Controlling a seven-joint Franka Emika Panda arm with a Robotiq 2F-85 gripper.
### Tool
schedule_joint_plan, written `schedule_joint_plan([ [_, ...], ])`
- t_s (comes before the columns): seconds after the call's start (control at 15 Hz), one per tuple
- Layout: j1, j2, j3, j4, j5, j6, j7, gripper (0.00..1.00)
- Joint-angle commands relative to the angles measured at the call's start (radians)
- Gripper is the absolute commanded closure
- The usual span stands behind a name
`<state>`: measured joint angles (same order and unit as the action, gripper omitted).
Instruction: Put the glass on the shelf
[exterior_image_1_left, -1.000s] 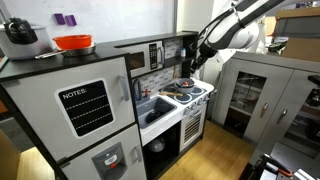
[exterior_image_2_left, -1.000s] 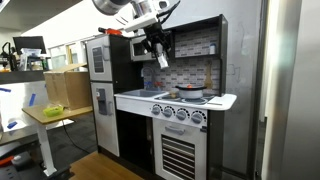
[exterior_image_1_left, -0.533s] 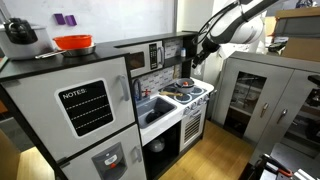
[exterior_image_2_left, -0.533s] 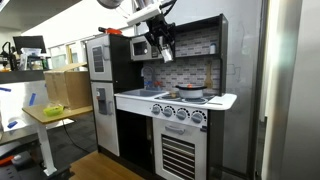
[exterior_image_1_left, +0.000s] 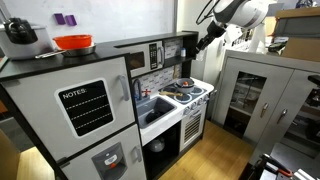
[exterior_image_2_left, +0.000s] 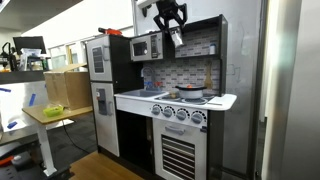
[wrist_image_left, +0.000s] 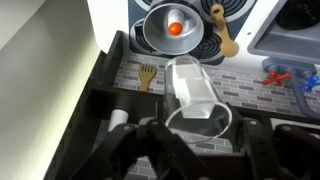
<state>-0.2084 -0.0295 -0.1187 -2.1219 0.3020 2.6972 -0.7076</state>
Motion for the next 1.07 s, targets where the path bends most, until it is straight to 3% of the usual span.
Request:
schedule_joint_plan([
  [0.0, -0.004, 0.046, -0.022, 0.1, 0.165, -0.09, -0.183, 0.69],
  [0.27, -0.013, 0.102, -0.051, 0.188, 0.348, -0.17, -0.356, 0.69],
  [0.6, -0.059, 0.182, -0.052, 0.29, 0.483, -0.29, -0.491, 0.69],
  [1.0, -0.094, 0.266, -0.044, 0.404, 0.488, -0.41, -0.528, 0.69],
])
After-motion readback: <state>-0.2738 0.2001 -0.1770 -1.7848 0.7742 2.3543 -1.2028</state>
